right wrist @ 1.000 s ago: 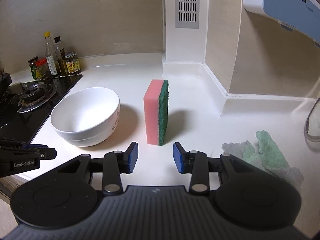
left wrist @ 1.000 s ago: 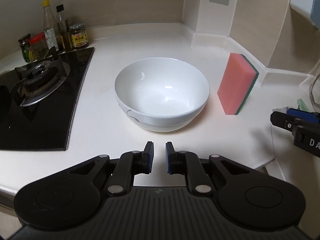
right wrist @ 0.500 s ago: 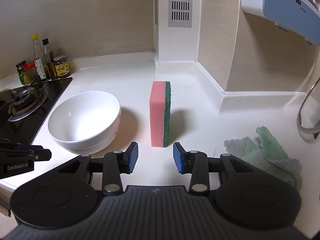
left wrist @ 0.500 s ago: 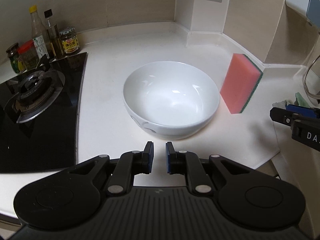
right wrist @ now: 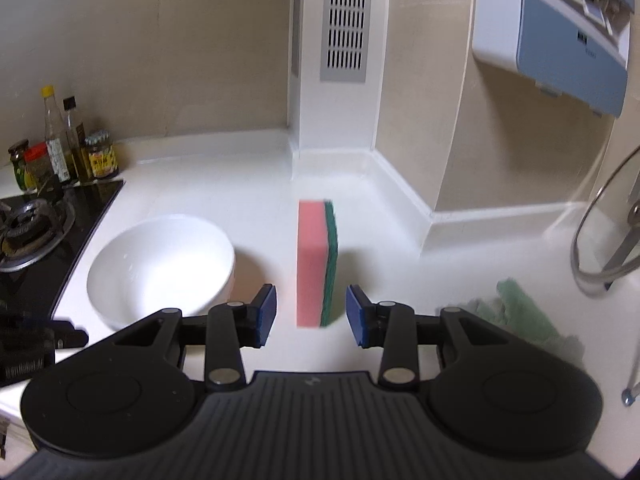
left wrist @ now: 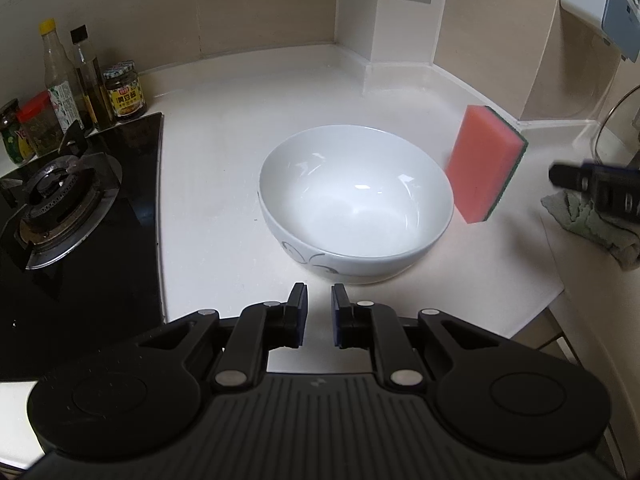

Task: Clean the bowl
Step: 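Close the right gripper on the pink-and-green sponge and lift it, then carry the sponge to the bowl with the right gripper while the left gripper grasps the bowl rim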

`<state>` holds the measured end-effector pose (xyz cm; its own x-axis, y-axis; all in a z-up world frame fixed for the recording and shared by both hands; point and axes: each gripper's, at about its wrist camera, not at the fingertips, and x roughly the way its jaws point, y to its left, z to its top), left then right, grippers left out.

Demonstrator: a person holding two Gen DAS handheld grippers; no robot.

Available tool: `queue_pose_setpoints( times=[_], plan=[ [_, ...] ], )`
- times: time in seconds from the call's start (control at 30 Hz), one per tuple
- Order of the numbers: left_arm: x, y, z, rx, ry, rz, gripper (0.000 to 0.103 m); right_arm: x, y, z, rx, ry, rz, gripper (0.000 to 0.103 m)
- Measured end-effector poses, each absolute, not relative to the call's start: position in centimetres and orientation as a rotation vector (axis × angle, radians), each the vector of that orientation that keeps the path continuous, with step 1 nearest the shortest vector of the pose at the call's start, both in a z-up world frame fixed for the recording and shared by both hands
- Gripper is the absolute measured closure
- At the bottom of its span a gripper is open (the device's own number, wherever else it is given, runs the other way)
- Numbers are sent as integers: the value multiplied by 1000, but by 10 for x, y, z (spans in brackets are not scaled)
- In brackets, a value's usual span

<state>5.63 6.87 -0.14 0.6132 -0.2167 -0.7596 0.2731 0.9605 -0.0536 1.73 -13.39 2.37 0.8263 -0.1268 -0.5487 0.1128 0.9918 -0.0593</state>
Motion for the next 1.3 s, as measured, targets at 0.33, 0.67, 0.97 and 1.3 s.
queue_pose_setpoints(
  times=[0.33, 0.67, 0.97, 1.3],
  plan=[
    [70, 71, 20, -21, 781, -154, 89, 76, -145, 34, -87, 597, -71, 70],
    [70, 82, 12, -16, 817, -89, 89, 120, -151, 10, -51, 709, -83, 70],
    [73, 90, 5, -33, 844, -81, 89, 127, -160, 0, -51, 760, -61, 76],
    [84, 111, 19, -221, 869, -86, 89, 105, -132, 76, -148, 530, 440, 76]
  ],
)
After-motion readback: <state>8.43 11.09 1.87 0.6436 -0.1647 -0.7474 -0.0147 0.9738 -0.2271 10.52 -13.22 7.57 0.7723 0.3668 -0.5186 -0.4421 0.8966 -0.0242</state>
